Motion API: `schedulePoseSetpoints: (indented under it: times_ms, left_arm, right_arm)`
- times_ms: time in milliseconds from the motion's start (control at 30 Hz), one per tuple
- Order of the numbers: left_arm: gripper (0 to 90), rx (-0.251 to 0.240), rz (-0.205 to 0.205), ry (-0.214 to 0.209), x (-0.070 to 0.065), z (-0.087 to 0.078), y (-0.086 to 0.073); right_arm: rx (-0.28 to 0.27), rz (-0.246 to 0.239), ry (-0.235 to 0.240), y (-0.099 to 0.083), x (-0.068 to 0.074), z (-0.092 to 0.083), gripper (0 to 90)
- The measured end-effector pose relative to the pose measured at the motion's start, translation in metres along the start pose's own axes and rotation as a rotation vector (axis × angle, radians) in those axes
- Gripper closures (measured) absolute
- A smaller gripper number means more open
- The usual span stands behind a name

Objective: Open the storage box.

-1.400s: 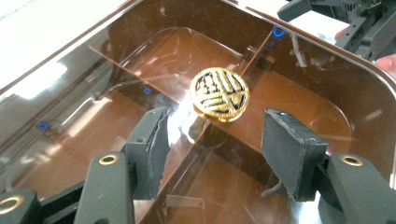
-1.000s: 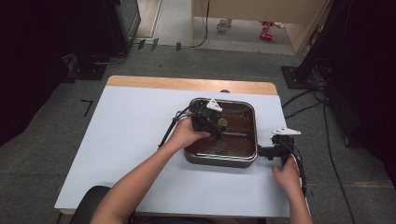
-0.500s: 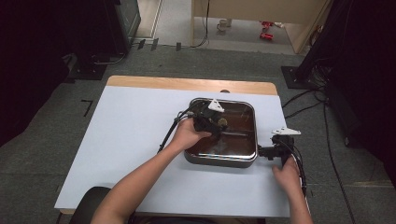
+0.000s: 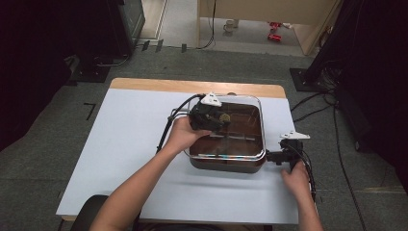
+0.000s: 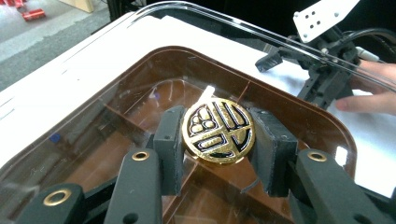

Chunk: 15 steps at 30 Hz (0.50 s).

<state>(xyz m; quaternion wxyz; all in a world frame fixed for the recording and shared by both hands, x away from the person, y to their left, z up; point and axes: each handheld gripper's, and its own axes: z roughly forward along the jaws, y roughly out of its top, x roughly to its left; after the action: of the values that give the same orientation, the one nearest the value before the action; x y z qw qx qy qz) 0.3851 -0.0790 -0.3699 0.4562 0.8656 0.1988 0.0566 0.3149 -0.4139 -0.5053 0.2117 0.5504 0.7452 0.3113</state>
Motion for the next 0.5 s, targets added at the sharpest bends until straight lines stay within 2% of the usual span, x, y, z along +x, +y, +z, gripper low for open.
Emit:
schedulePoseSetpoints:
  times_ms: [233, 500]
  left_arm:
    - [58.8, 0.002, -0.031, 0.042, 0.008, -0.028, -0.009]
    - [58.9, -0.008, -0.09, 0.111, 0.026, -0.06, -0.027]
  right_arm:
    - [0.001, -0.001, 0.0, 0.0, 0.0, 0.0, 0.0]
    - [-0.001, 0.0, 0.0, 0.0, 0.0, 0.0, 0.0]
